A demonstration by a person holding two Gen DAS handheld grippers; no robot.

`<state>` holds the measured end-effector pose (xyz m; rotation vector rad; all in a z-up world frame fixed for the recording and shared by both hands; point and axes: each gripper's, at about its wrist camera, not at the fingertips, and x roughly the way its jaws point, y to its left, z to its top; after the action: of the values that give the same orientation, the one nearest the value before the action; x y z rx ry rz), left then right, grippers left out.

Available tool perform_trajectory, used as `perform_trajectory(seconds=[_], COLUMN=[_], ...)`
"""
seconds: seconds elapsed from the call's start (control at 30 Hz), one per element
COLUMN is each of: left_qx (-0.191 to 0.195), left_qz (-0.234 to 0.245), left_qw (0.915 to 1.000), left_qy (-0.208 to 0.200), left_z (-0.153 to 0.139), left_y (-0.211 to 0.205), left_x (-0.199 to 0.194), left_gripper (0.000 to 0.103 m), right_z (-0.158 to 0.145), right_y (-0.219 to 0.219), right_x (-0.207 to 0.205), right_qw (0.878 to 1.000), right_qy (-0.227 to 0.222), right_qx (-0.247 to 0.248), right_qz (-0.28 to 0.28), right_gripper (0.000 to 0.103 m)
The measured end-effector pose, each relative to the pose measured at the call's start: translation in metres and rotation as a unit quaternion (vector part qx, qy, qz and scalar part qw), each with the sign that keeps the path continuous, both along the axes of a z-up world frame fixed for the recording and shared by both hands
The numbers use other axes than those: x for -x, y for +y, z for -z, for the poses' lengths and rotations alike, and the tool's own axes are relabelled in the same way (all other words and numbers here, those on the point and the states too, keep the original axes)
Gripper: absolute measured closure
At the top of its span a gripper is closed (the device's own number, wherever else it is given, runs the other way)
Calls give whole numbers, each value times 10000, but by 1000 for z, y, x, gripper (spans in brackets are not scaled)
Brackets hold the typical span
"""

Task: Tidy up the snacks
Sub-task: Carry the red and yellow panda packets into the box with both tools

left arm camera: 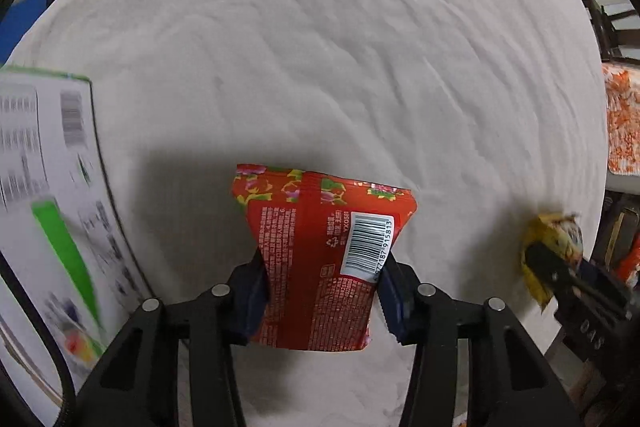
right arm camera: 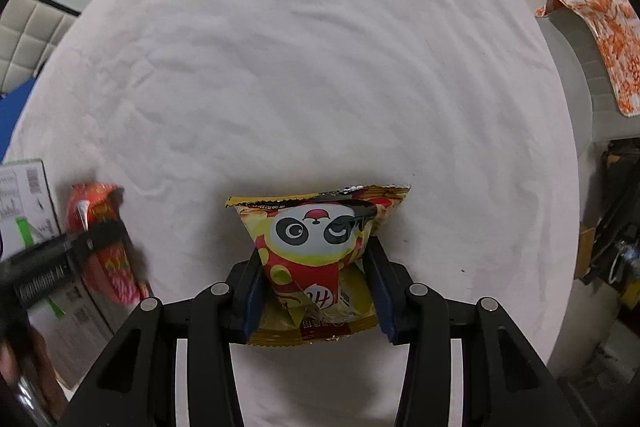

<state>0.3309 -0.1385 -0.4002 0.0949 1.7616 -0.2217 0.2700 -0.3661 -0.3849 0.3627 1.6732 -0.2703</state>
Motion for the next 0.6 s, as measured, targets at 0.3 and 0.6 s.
perform_trajectory(seconds=[0.3, 0.6], left_qx=[-79, -88], left_qz=[18, -92], left_qw=[9998, 9995], left_qy=[-166, -302], left_z=[12, 10], left_y=[4, 3], left_x=[34, 57], left_gripper=[52, 55], right_z=[9, 19], right_y=[8, 11], right_x=[6, 6], right_qw=[9999, 10000], right_qy=[28, 56], right_qx=[-2, -63], right_qz=[-101, 31], right_gripper=[52, 50])
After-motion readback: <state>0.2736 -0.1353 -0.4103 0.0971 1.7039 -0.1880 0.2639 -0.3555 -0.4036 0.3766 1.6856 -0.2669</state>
